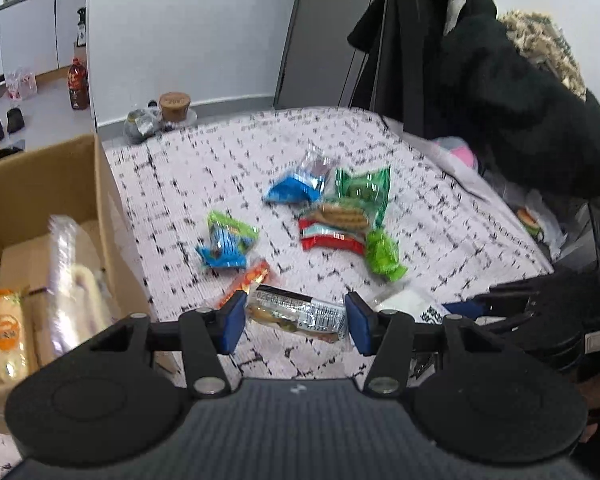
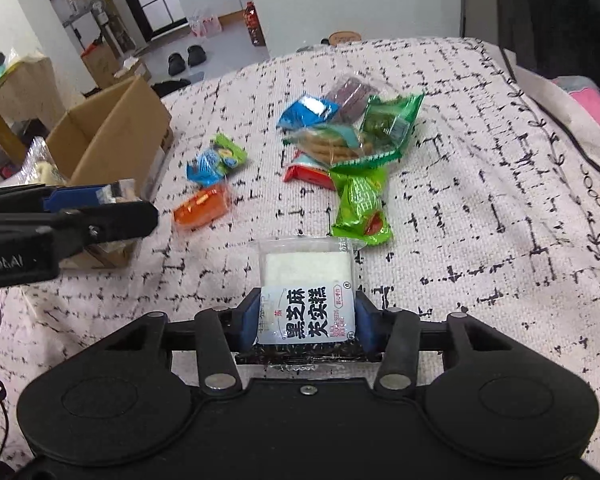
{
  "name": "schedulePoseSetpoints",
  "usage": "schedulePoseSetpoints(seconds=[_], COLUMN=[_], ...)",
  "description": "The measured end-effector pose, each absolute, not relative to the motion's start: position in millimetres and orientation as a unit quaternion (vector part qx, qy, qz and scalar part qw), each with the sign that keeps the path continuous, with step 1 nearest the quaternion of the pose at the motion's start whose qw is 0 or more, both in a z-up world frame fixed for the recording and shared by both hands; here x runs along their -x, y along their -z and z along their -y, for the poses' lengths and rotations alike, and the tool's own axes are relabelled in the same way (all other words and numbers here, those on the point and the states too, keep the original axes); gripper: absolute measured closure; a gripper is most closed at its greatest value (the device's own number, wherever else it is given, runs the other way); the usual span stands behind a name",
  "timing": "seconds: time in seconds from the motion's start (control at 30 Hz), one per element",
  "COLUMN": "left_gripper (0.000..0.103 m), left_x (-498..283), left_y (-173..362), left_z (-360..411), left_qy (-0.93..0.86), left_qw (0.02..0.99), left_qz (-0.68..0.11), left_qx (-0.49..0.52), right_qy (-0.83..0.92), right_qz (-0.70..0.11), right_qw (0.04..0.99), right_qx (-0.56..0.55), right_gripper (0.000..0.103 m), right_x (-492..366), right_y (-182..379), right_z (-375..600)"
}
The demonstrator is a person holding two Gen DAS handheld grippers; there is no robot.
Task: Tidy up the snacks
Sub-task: 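Carry the biscuit bar and white package in both tools over the box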
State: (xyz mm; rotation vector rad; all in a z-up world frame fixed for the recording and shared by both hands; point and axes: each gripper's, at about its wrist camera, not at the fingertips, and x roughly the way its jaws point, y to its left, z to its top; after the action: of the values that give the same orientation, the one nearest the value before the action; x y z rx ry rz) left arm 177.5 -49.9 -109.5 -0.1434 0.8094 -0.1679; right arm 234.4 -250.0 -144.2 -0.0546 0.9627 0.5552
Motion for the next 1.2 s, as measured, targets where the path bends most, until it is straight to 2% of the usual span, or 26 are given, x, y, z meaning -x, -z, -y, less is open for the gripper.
schedulePoseSetpoints(seconds=[0.43,1.2], left_gripper=[0.051,0.050], left_x=[-168.2,-149.1], left_y=[70.6,70.1], left_z=[14.1,-58.9], left_qy=[0.039,-0.048], left_qw=[0.933,0.930], left_qz=[-0.348,-0.353], left_qx=[0.080,0.092], right_qy=[-0.282,-0.350], right_qz=[-0.414,-0.378], right_qw=[0.866,0.858], right_qx=[0.004,0.001], right_gripper=[0.057,0.057], right_x=[-227.7,-224.7], right_y=[101.7,67.4], right_z=[233.2,156.9])
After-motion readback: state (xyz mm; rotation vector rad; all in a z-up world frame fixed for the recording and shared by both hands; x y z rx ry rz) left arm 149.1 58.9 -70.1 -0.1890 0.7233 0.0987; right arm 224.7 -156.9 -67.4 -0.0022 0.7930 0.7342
